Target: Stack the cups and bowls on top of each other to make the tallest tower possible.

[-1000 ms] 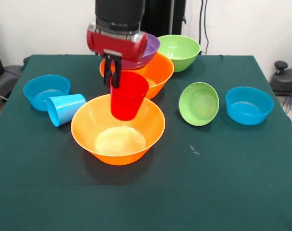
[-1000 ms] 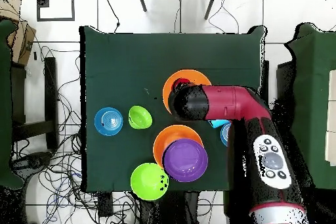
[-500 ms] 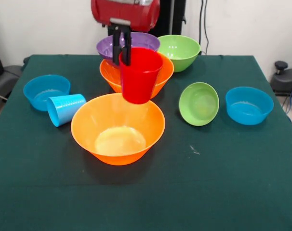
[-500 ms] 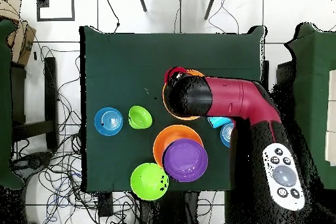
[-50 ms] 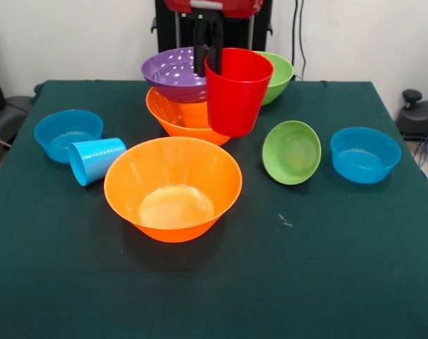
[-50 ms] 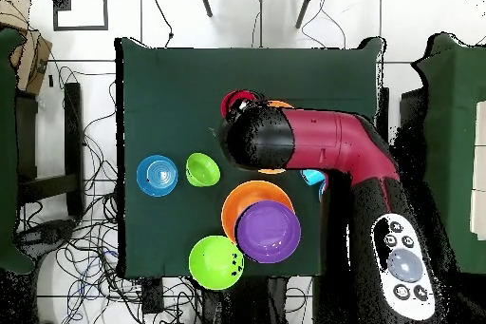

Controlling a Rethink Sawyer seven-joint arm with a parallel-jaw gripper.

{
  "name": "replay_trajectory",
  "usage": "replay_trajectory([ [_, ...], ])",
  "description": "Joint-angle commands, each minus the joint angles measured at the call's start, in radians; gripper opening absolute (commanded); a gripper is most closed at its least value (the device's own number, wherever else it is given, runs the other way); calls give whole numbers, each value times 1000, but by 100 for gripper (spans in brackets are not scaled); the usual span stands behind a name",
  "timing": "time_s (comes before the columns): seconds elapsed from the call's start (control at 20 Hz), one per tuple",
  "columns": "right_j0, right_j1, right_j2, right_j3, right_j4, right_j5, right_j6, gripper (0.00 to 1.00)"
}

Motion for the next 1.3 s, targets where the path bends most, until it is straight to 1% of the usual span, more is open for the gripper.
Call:
replay_trajectory([
  [0.05, 28, -53, 82, 68, 44, 137, -74, 0],
  [0.15, 18, -69, 90, 75, 66, 150, -78, 0],
  [0.3, 12, -68, 96, 64, 78, 163, -87, 0],
  [0.55, 2, -87, 92, 123, 70, 137, -114, 0],
  [0.65, -9, -99, 95, 140, 73, 142, -132, 0],
  [0.8, -25, -138, 97, 168, 92, 168, -154, 0],
  [0.9, -42, -155, 102, 197, 98, 160, -172, 0],
  [1.1, -91, -152, 125, 270, 88, 89, -199, 0],
  [1.3, -145, -176, 152, 319, 84, 65, -232, 0],
])
